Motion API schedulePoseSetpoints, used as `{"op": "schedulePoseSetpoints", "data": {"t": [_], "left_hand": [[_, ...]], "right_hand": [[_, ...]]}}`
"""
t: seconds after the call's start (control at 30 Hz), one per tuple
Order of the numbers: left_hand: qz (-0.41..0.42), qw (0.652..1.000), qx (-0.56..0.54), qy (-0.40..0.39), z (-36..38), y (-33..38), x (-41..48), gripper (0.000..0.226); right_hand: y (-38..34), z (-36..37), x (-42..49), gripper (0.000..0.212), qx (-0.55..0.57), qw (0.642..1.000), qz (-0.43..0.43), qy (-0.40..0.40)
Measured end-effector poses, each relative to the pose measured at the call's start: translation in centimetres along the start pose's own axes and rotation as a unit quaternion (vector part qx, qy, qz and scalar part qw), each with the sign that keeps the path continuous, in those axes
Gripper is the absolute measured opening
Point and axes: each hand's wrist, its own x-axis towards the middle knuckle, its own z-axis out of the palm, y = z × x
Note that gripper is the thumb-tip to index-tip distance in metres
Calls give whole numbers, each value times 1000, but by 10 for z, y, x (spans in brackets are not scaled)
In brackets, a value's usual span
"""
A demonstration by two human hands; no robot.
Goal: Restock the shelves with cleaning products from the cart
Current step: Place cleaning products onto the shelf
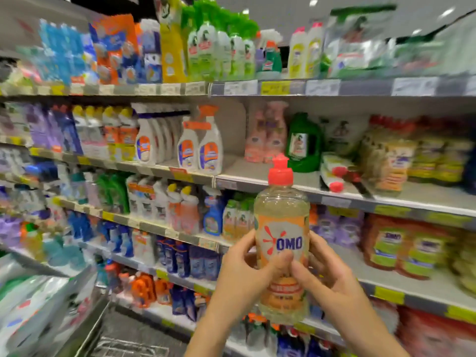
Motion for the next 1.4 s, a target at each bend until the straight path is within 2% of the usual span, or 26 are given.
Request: {"op": "schedulePoseSetpoints", "data": {"t": [0.17,0.27,0.37,0.47,0.57,0.73,0.87,0.93,1.07,1.17,1.4], "left_hand": [[1,997,-32,-66,96,0,21,43],[-2,994,-48,-102,142,-1,31,39],[-3,990,-46,-136,178,-4,46,48],[2,985,-39,-170,210,-8,69,51],[15,980,-40,-192,242,-15,96,51],[33,976,-41,-212,292,-32,161,32],[35,972,-52,-227,335,-37,221,45],[57,964,-62,-253,355,-37,247,39],[103,954,-59,-276,389,-32,291,31],[121,959,-36,-253,410,-33,318,36],[41,984,56,-165,438,-61,360,41]], "right_hand": [[-20,-87,-24,62,-53,996,-15,75],[-26,-129,-33,55,-65,993,-23,99],[-27,-161,-37,45,-60,990,-18,128],[-24,-191,-33,60,-63,985,-18,161],[-16,-223,-19,56,-67,974,-27,216],[-3,-281,25,56,-86,956,-33,278],[-7,-333,69,58,-117,944,-25,308],[-10,-356,88,57,-126,937,-43,325],[-18,-396,119,60,-146,928,-71,337],[-23,-422,143,56,-173,934,-75,304],[8,-476,197,49,-147,962,-24,228]]}}
